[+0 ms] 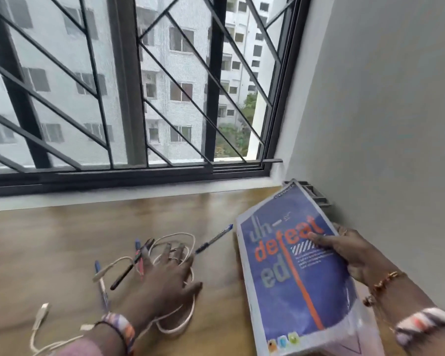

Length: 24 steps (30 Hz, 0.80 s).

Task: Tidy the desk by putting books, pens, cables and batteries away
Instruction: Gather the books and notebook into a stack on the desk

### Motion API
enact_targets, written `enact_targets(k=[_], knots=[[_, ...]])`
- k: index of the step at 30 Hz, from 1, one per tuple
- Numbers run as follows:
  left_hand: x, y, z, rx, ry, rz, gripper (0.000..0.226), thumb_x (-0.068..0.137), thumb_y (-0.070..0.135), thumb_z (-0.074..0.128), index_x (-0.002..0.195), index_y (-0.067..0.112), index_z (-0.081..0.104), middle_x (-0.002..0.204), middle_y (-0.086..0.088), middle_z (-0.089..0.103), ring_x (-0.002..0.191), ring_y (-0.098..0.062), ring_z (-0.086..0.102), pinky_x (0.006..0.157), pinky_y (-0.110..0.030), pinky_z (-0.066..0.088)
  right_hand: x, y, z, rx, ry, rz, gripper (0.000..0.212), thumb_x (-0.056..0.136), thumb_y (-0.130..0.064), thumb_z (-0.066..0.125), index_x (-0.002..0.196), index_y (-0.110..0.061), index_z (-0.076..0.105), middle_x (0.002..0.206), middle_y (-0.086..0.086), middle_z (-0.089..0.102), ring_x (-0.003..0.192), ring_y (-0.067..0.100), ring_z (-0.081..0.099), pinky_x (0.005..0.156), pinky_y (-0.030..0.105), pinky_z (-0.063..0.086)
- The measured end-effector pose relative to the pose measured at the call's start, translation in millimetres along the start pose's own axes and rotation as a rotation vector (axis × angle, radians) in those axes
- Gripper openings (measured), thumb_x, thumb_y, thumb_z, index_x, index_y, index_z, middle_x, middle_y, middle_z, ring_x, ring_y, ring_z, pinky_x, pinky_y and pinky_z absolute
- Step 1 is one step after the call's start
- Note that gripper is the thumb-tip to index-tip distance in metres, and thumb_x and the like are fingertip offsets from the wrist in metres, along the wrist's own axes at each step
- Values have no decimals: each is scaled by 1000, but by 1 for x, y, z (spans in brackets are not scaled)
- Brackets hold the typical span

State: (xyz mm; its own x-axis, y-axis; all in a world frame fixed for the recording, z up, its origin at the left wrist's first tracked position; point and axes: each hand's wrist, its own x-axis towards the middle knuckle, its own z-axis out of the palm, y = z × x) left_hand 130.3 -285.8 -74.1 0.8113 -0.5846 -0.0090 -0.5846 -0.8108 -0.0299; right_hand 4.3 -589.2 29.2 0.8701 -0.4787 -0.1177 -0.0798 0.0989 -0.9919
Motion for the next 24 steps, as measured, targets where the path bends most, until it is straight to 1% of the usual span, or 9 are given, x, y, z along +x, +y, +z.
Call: enact_targets(k=[2, 4, 6, 9, 12, 15, 18, 21, 24], knots=[[-6, -21, 3, 6, 54, -79, 97, 61, 75, 2, 142, 32, 31, 155, 0, 20, 144, -28, 13, 87, -65, -33, 9, 9, 16, -20, -8, 52, 23, 75, 12, 63, 95, 1, 64, 59, 2, 70, 49, 10, 65, 45, 18, 51], [-15, -36, -2, 1, 3, -156, 102, 54, 72, -5, 142, 33, 28, 156, -1, 18, 145, -25, 6, 94, -65, -23, 13, 16, 32, -21, -14, 94, 20, 77, 13, 61, 94, 2, 63, 56, 2, 69, 47, 10, 64, 42, 18, 49], [-26, -48, -12, -46, -9, -210, 91, 58, 71, 2, 135, 38, 37, 152, -6, 27, 144, -27, 6, 101, -59, -2, 15, 22, 48, -23, -25, 143, 17, 79, 12, 60, 91, 1, 63, 55, 4, 68, 46, 13, 64, 40, 20, 49], [-30, -53, -21, -52, 55, -201, 50, 86, 54, 37, 135, 40, 39, 156, -13, 10, 144, -30, 4, 108, -56, 7, 15, 26, 60, -20, -24, 179, 16, 80, 11, 59, 92, 1, 62, 55, 7, 68, 46, 17, 65, 39, 24, 51], [-10, -45, -25, -13, 103, -73, 50, 91, 42, 44, 138, 33, 32, 157, -14, -2, 145, -28, 0, 112, -49, 9, 15, 24, 61, -28, 0, 177, 21, 80, 10, 60, 98, 1, 62, 60, 8, 70, 48, 18, 66, 42, 24, 51], [25, -22, -21, -24, 26, 47, 52, 95, 35, 38, 143, 24, 22, 156, -15, -7, 145, -29, -1, 113, -45, 15, 12, 23, 53, -55, 26, 160, 25, 78, 6, 63, 103, 1, 63, 72, 10, 72, 55, 20, 68, 47, 25, 53], [54, -4, -10, -60, -58, 87, 56, 95, 27, 40, 146, 22, 17, 157, -13, 2, 144, -29, 9, 111, -44, 19, 2, 26, 42, -49, 41, 145, 24, 79, 3, 64, 102, -2, 64, 78, 13, 73, 59, 22, 69, 48, 27, 55], [61, 1, -1, -30, -12, 104, 52, 91, 21, 45, 140, 17, 29, 149, -10, 28, 134, -27, 29, 104, -38, 30, -5, 30, 31, -60, 74, 155, 28, 75, -3, 67, 104, -3, 65, 91, 19, 72, 68, 28, 70, 58, 37, 58], [53, -2, 0, 7, 59, -36, 45, 97, 27, 34, 138, 10, 35, 144, -10, 38, 137, -26, 25, 111, -38, 20, -10, 33, 26, -73, 120, 180, 45, 62, -12, 74, 105, -4, 65, 94, 20, 71, 72, 31, 70, 64, 39, 58]])
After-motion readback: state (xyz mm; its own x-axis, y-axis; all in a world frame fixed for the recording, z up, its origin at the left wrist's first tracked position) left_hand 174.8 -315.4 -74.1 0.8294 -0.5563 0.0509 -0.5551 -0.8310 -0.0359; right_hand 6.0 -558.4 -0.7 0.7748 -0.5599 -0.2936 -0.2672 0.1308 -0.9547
